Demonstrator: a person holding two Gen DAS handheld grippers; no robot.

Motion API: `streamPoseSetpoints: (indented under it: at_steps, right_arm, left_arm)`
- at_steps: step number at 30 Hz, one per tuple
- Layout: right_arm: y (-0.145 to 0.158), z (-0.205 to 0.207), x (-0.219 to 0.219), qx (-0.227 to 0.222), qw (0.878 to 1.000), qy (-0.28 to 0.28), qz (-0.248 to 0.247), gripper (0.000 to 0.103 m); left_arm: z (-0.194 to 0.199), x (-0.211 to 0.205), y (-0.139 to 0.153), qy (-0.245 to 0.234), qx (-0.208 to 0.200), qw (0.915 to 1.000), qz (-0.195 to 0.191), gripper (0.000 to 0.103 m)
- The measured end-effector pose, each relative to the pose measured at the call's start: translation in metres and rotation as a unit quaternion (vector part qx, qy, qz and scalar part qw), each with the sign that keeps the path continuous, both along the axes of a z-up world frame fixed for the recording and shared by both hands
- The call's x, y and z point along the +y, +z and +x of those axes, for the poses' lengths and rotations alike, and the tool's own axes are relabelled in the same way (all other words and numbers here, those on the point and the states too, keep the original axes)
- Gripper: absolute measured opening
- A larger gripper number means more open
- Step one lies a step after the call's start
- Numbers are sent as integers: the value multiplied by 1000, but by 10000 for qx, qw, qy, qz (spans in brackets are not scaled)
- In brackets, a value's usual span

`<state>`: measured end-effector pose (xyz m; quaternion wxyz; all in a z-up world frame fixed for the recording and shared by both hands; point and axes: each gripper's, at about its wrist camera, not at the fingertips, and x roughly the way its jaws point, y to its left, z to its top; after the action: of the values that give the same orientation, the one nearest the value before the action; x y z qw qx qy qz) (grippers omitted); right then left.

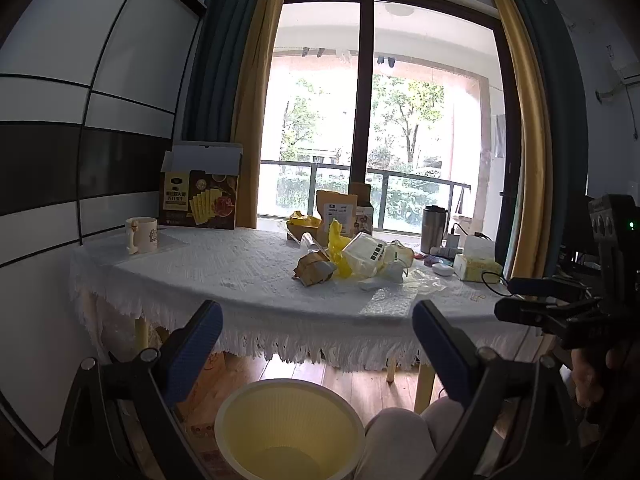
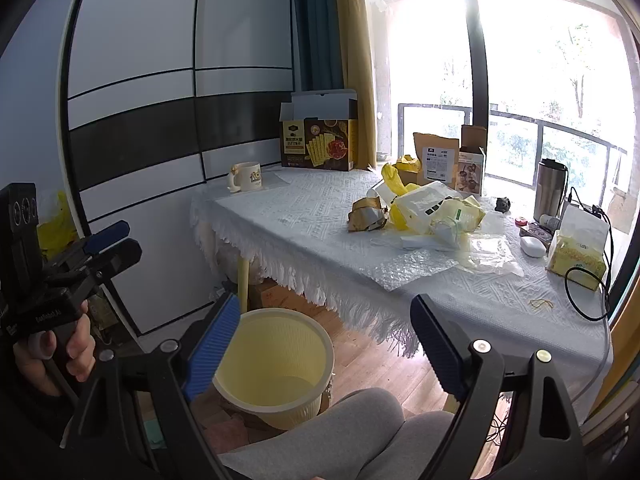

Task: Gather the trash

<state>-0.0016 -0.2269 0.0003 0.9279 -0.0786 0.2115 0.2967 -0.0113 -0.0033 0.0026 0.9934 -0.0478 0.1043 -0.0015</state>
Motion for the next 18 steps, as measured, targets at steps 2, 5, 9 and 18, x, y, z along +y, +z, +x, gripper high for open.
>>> streamPoseSetpoints:
  at_steps: [2, 5, 9, 18]
  right_arm:
    - [2, 6, -1, 12, 10000, 3, 9, 86]
    - [0, 8, -3, 3, 10000, 13, 1, 86]
    - [0, 9, -3, 24, 10000, 0, -17, 86]
    - [1, 12, 1, 28, 10000, -4, -6, 86]
  left_arm:
    - [0, 0, 0, -24, 13, 10000, -3, 96]
    - [1, 0, 0, -30, 27, 10000, -28, 96]
    - [1, 0, 0, -14, 59, 10000, -4, 96]
    - [-1, 0, 5, 11, -4, 10000, 7, 96]
